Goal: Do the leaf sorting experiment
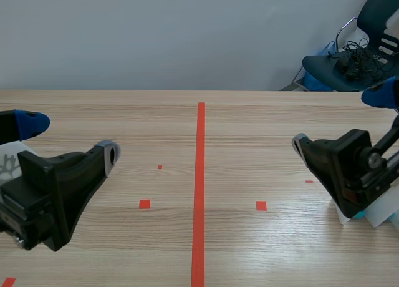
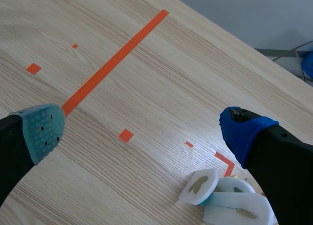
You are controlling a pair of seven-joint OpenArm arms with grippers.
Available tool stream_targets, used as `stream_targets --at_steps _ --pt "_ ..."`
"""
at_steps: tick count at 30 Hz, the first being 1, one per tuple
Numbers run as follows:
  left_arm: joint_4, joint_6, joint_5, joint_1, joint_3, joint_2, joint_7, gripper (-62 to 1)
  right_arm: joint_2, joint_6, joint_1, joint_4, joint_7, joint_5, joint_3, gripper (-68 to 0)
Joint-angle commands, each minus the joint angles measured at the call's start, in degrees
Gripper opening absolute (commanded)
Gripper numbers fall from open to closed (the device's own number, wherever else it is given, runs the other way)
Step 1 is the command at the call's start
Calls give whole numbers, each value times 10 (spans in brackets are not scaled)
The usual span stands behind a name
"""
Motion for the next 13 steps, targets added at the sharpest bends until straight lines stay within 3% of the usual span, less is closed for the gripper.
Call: stream_targets --at_steps 1,13 --pt "2 -1 -5 -2 3 -7 -7 14 0 -2 7 0 6 2 7 4" --pt "2 -1 5 -2 3 -19 -8 14 0 -2 7 0 7 2 7 4"
